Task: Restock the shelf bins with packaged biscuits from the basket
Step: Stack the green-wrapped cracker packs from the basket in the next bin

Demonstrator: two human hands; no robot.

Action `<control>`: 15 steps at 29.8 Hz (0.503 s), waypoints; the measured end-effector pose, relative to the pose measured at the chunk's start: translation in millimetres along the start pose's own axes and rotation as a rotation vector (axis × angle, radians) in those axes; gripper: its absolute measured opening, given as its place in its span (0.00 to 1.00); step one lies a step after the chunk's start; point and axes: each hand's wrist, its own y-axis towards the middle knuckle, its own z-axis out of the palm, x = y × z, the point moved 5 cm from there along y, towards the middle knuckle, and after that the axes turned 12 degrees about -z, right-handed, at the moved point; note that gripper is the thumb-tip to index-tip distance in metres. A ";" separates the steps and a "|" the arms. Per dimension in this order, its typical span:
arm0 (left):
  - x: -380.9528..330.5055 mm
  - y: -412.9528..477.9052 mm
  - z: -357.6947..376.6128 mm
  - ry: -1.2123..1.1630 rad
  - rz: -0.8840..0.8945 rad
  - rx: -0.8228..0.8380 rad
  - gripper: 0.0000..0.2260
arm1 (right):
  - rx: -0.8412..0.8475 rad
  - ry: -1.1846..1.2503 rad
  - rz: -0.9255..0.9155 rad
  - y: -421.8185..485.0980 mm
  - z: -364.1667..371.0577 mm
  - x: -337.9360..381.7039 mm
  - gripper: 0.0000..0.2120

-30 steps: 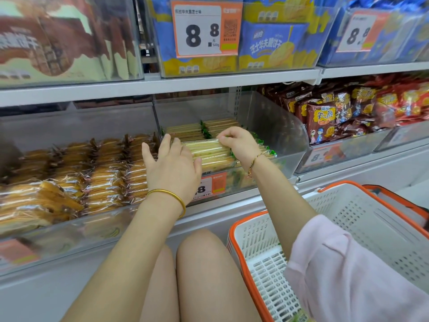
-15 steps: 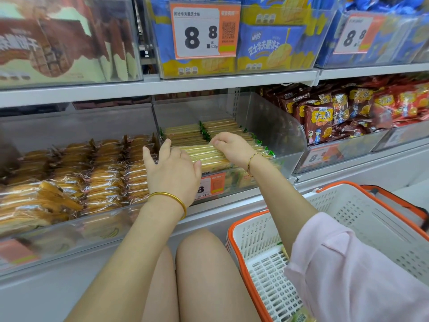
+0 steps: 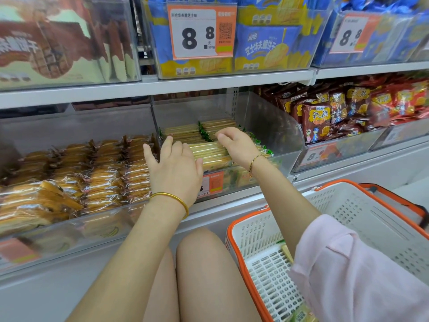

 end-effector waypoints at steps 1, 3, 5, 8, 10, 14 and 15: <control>-3.1 -2.3 -2.8 -0.033 0.011 -0.048 0.21 | -0.031 0.016 -0.004 -1.7 -4.2 1.6 0.15; -14.1 -13.1 -12.6 -0.120 0.080 -0.208 0.17 | -0.135 0.056 -0.031 -9.5 -17.3 4.4 0.13; -32.8 -29.9 -15.3 -0.189 0.216 -0.349 0.14 | -0.278 0.141 -0.064 -30.6 -35.9 5.0 0.11; -68.7 -58.2 8.4 -0.259 0.374 -0.270 0.13 | -0.398 0.303 -0.041 -87.6 -60.0 -10.9 0.10; -94.8 -75.1 35.3 -0.261 0.444 -0.110 0.16 | -0.340 0.320 0.092 -132.9 -64.7 -40.5 0.10; -139.4 -101.3 105.6 -0.212 0.529 0.306 0.14 | 0.015 -0.020 0.456 -224.2 -62.9 -123.4 0.09; -145.4 -106.7 124.2 -0.222 0.523 0.412 0.14 | 0.151 -0.170 0.496 -241.8 -60.1 -143.8 0.10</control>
